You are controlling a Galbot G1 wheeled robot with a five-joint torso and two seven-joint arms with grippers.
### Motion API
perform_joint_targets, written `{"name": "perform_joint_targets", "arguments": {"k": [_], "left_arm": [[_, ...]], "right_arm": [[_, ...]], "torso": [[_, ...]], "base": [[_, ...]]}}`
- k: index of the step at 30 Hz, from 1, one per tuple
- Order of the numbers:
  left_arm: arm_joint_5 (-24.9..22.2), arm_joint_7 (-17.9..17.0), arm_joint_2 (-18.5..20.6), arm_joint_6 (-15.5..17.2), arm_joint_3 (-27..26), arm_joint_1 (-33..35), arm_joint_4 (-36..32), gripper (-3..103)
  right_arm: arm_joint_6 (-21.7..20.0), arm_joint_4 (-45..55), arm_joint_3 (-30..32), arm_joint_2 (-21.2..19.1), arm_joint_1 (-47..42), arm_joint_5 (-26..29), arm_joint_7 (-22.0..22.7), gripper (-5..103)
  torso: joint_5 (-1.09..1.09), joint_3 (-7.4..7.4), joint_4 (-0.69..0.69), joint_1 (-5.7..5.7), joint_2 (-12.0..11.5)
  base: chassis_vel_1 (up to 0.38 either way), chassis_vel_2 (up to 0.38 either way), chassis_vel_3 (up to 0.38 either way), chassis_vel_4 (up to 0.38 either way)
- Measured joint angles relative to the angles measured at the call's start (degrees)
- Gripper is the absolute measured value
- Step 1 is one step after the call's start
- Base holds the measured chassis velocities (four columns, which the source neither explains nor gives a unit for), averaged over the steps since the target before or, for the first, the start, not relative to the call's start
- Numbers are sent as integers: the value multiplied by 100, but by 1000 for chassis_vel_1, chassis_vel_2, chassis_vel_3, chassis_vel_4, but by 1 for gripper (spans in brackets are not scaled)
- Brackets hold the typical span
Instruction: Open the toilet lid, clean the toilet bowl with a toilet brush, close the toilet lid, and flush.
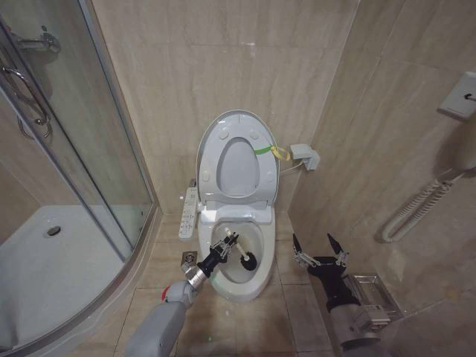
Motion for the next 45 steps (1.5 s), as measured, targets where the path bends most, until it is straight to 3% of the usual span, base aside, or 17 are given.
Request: {"name": "perform_joint_targets", "arguments": {"k": [4, 9, 14, 20, 30, 33, 37, 41, 45], "left_arm": [[200, -277, 29, 126, 133, -96, 298, 16], [242, -308, -80, 87, 146, -213, 618, 16], [188, -334, 67, 193, 229, -78, 121, 16], [-51, -530, 505, 602, 508, 240, -825, 16], [-199, -985, 586, 979, 728, 320, -968, 16], [194, -1227, 435, 1011, 740, 229, -628, 16], [295, -1306, 420, 1008, 776, 227, -583, 16], [257, -1350, 584, 1035, 851, 352, -842, 16], [115, -1535, 944, 1225, 996, 587, -1539, 16]], "right_arm": [[0, 0, 0, 0, 0, 0, 0, 100], [0, 0, 0, 0, 0, 0, 0, 100], [0, 0, 0, 0, 0, 0, 0, 100], [0, 0, 0, 0, 0, 0, 0, 100], [0, 0, 0, 0, 0, 0, 0, 100], [0, 0, 0, 0, 0, 0, 0, 100], [0, 0, 0, 0, 0, 0, 0, 100], [0, 0, 0, 0, 0, 0, 0, 100], [0, 0, 0, 0, 0, 0, 0, 100]], "torso": [[2, 0, 3, 0, 0], [1, -1, 2, 0, 0], [0, 0, -1, 0, 0], [-1, 0, 1, 0, 0], [0, 0, 2, 0, 0], [0, -1, 2, -1, 1], [1, -1, 2, -1, 1], [-1, 0, 0, 0, 0], [-1, 1, -1, 0, 0]], "base": [[0, 0, 0, 0], [0, 0, 0, 0], [0, 0, 0, 0], [0, 0, 0, 0], [0, 0, 0, 0], [0, 0, 0, 0], [0, 0, 0, 0], [0, 0, 0, 0], [0, 0, 0, 0]]}}
